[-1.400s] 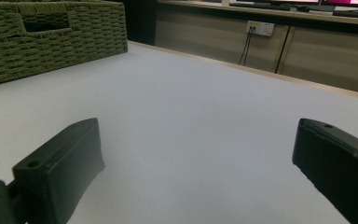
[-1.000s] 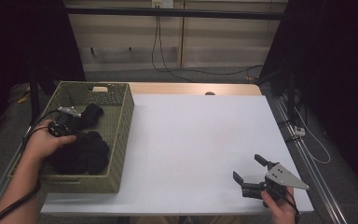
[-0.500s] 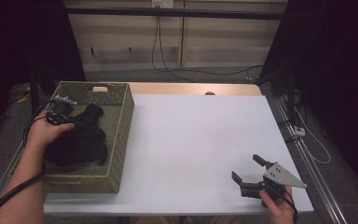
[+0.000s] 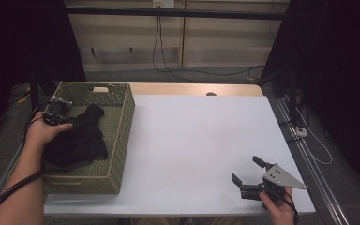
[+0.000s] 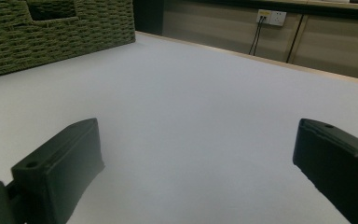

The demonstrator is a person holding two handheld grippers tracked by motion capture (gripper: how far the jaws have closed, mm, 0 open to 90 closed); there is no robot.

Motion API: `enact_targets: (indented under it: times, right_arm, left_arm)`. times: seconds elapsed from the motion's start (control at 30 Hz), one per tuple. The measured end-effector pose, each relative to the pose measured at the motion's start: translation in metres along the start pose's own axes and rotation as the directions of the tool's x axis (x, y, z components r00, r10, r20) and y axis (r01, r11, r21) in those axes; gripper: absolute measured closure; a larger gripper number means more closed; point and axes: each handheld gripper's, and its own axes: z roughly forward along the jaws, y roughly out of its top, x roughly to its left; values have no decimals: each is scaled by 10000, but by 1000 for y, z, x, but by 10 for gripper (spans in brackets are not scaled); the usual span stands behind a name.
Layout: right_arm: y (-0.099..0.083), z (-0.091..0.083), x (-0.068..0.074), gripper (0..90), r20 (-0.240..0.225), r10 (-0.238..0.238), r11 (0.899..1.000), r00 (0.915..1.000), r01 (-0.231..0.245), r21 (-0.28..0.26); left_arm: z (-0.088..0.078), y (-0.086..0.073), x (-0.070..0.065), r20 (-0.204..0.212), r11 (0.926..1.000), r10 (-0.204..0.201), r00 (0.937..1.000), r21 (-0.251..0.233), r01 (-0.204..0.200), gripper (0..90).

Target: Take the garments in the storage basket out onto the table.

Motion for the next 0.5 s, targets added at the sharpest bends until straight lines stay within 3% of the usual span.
enact_targets:
  times: [0.03,0.07,0.13,0.27,0.37,0.5]
  right_arm:
    - [0,0,0,4,-11,-74,10000,10000,74,37]
    - [0,0,0,4,-11,-74,10000,10000,74,37]
    - [0,0,1,4,-25,-88,10000,10000,88,10]
    - [1,0,1,4,-14,-65,10000,10000,65,-19]
    - [1,-1,1,4,-24,-32,10000,10000,32,-13]
    - [2,-2,1,4,-68,-5,10000,10000,5,-53]
  left_arm:
    - [0,1,0,160,9999,32,9999,103,-34,320]
    - [0,1,-1,252,9998,59,9997,205,-64,320]
    - [-1,1,-4,222,9989,348,9991,312,-355,235]
    - [-2,0,-7,361,9992,386,9986,79,-389,123]
    - [-4,-1,-9,506,9994,297,9983,165,-306,98]
    - [-6,-2,-10,259,9972,639,9976,362,-648,76]
